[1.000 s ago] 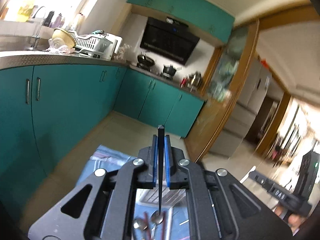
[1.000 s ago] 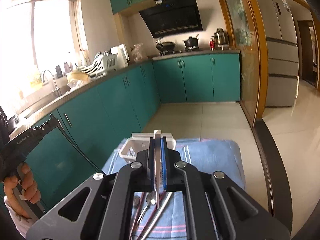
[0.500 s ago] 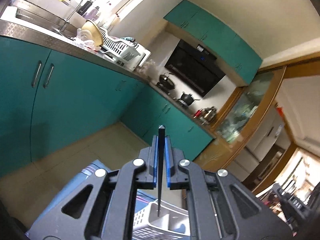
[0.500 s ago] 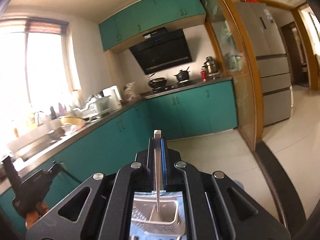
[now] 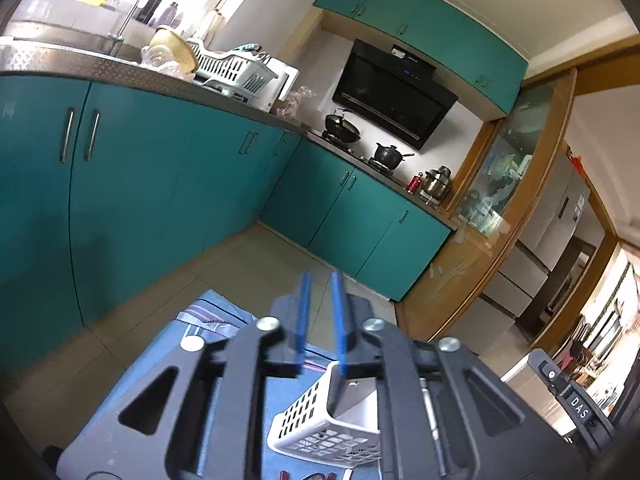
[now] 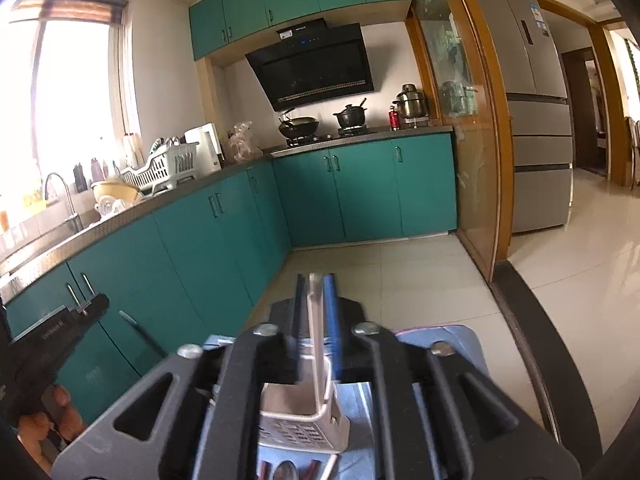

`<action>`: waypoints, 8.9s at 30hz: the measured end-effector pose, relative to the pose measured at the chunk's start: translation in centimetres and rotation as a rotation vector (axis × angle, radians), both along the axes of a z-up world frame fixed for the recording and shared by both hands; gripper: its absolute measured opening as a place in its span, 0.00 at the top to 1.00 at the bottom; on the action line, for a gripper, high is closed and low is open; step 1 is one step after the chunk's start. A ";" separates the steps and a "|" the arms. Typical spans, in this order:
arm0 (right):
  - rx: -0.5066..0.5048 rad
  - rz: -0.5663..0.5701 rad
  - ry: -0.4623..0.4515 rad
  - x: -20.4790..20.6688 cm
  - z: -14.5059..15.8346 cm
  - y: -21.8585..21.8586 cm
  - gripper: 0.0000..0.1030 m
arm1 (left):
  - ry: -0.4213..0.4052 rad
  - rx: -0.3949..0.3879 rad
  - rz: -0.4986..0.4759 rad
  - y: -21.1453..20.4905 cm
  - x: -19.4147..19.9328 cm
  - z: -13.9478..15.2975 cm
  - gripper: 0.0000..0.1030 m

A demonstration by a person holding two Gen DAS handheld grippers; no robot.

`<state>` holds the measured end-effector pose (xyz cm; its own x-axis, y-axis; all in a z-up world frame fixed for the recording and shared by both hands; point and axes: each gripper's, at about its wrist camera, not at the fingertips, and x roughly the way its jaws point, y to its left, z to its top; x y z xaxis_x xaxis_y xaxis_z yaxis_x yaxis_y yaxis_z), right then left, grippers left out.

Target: Organize utensils

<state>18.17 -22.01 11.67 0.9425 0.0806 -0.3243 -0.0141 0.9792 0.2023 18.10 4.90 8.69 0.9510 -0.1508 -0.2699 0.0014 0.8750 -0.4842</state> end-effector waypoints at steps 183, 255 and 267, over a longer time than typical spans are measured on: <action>0.003 0.075 0.012 2.2 1.8 1.5 0.93 | -0.015 0.185 -0.022 -3.8 2.0 4.1 0.94; -0.116 0.142 0.672 -3.6 -20.5 4.2 0.90 | 0.531 0.338 -0.349 -2.8 -3.8 -16.7 0.81; -0.183 0.130 0.693 -1.8 -21.4 5.0 0.81 | 0.638 0.465 -0.287 -2.4 0.3 -19.4 0.78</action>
<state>16.34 -17.02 -9.78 0.5021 0.0653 -0.8623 -0.0602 0.9974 0.0405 18.43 2.50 -10.73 0.5366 -0.1046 -0.8374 0.1031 0.9930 -0.0580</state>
